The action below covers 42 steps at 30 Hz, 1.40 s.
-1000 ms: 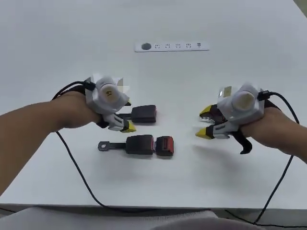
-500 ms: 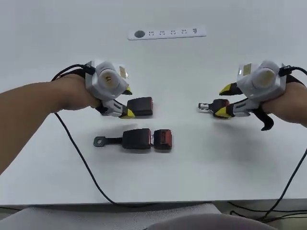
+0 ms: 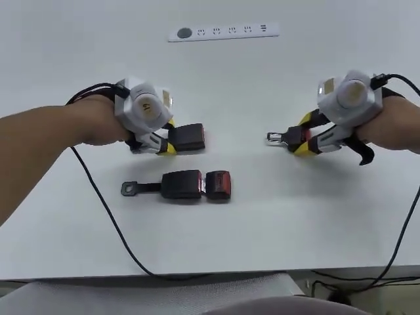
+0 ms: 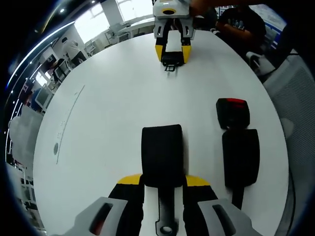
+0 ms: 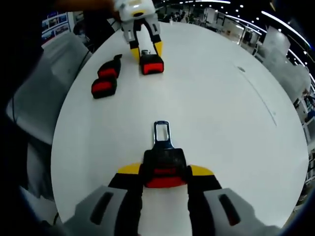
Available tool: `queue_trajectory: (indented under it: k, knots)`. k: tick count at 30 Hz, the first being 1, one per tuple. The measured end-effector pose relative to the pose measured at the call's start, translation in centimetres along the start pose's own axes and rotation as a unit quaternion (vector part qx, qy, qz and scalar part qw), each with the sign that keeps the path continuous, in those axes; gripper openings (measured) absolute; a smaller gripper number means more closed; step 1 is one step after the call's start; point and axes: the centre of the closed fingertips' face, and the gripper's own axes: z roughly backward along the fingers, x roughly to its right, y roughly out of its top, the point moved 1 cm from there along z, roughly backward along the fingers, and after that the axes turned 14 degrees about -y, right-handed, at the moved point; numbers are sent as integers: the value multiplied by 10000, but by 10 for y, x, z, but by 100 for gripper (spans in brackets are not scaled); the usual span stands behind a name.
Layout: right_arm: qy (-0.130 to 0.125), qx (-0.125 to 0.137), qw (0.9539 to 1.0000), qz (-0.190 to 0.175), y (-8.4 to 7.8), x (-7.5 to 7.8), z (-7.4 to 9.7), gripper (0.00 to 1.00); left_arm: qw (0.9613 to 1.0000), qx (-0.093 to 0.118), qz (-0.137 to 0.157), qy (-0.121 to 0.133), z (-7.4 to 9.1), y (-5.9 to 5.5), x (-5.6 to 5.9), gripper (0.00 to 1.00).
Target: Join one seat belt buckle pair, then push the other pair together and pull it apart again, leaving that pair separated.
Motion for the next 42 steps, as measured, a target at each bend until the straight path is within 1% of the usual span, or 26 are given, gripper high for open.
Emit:
queue_trajectory:
  k: [3,5,7,9,13,17,18,20,23,24,30,32,35,38,40,42]
  knots:
    - [72,20,10000,37,-1,0,0,35,10000,66,26,-13,0,0,0,30]
    - [107,74,9999,45,-1,0,0,35,10000,53,-11,-12,0,0,0,30]
    - [49,154,9999,49,1,0,0,35,10000,30,-18,-32,0,1,1,30]
    - [37,137,9999,11,2,0,0,35,10000,18,-22,-68,0,1,1,30]
    - [76,35,9999,128,5,-1,0,35,9999,-48,-69,-117,0,2,2,30]
    - [-58,-21,9999,119,12,-2,-3,36,9999,-85,-95,-99,1,1,2,30]
    - [-44,-8,10000,66,16,-3,-5,36,9999,-85,-91,-99,2,1,3,30]
    - [-26,91,9999,116,26,-7,-11,36,9999,-86,-94,-97,2,1,2,30]
    - [-42,136,9998,134,39,-10,-18,36,9999,-102,-98,-87,2,1,3,30]
    - [-38,196,9997,154,45,-11,-21,36,9999,-109,-99,-88,2,1,2,30]
    - [-63,348,9992,174,69,-14,-34,36,9996,-220,-158,-126,2,1,2,30]
    - [-69,401,9989,239,77,-16,-38,36,9994,-269,-178,-130,1,1,1,30]
    - [-48,378,9989,267,87,-19,-43,36,9994,-288,-162,-132,1,1,1,30]
    - [-11,382,9980,501,98,-22,-49,36,9995,-254,-115,-138,1,0,0,30]
    - [9,378,9979,518,101,-18,-53,36,9994,-264,-144,-142,1,0,0,30]
    - [38,389,9979,523,105,-20,-54,36,9994,-267,-150,-151,1,0,-1,30]
